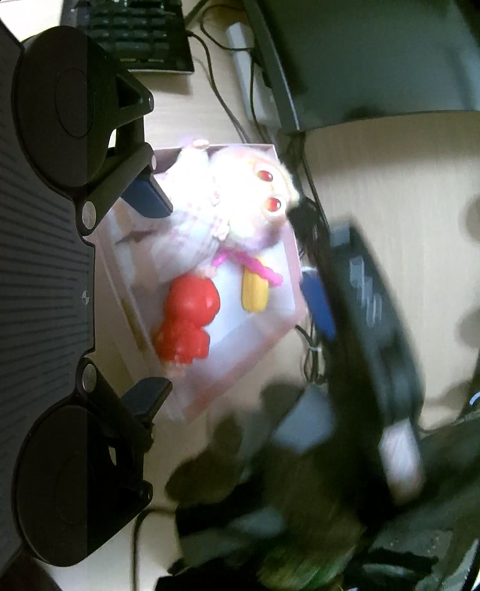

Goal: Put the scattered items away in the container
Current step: 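Carry the doll with both tools over the pink box and release it inside, then grasp the black round plush with the left tool, then grasp the pink round cartoon toy with the right tool while the left holds the plush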

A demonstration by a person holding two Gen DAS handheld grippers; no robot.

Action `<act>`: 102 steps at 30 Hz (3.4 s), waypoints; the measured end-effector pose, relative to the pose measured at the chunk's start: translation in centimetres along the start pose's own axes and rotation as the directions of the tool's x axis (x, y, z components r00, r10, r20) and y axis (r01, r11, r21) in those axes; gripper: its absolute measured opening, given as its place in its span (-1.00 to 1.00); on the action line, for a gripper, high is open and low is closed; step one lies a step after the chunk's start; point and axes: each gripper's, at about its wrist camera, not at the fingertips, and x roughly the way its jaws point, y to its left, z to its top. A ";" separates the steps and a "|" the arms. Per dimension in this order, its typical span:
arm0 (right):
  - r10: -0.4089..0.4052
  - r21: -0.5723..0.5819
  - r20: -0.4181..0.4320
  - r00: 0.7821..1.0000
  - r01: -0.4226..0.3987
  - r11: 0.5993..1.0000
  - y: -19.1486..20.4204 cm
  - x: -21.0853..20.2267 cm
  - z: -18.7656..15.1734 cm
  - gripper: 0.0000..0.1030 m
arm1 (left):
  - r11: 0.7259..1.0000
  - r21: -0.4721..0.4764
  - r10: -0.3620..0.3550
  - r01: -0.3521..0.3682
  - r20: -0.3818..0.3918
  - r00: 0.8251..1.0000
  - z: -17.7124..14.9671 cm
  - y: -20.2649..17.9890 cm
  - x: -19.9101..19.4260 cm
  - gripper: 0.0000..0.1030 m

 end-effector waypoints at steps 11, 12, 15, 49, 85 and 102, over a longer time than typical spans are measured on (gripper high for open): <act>-0.742 -0.104 0.123 0.659 0.752 0.651 -6.9 -8.7 -10.4 0.55 | 0.998 0.041 -0.037 0.038 -0.031 0.999 -2.4 -5.5 -0.7 0.92; -0.773 -0.119 0.140 0.619 0.785 0.608 -7.6 -8.4 -10.5 0.55 | 0.999 0.042 -0.033 0.035 -0.041 0.999 -2.6 -5.9 -0.7 0.92; -0.838 -0.182 0.204 0.506 0.860 0.476 -9.6 -7.0 -10.4 0.56 | 0.999 0.039 -0.013 0.016 -0.062 0.998 -3.1 -6.9 -0.6 0.93; -0.559 0.126 0.140 0.817 0.545 0.829 -4.7 -20.5 -19.1 0.64 | 0.938 0.318 -0.093 0.134 -0.141 0.986 -3.5 -17.1 2.0 0.93; -0.751 -0.006 0.172 0.637 0.763 0.646 -6.0 -13.0 -16.9 0.72 | 0.965 0.239 -0.070 0.112 -0.179 0.981 -6.3 -15.5 0.6 0.73; -0.549 0.216 0.136 0.825 0.516 0.829 -8.3 -13.3 -16.2 0.83 | 0.977 0.190 -0.071 0.101 -0.161 0.984 -6.0 -12.4 -0.8 0.84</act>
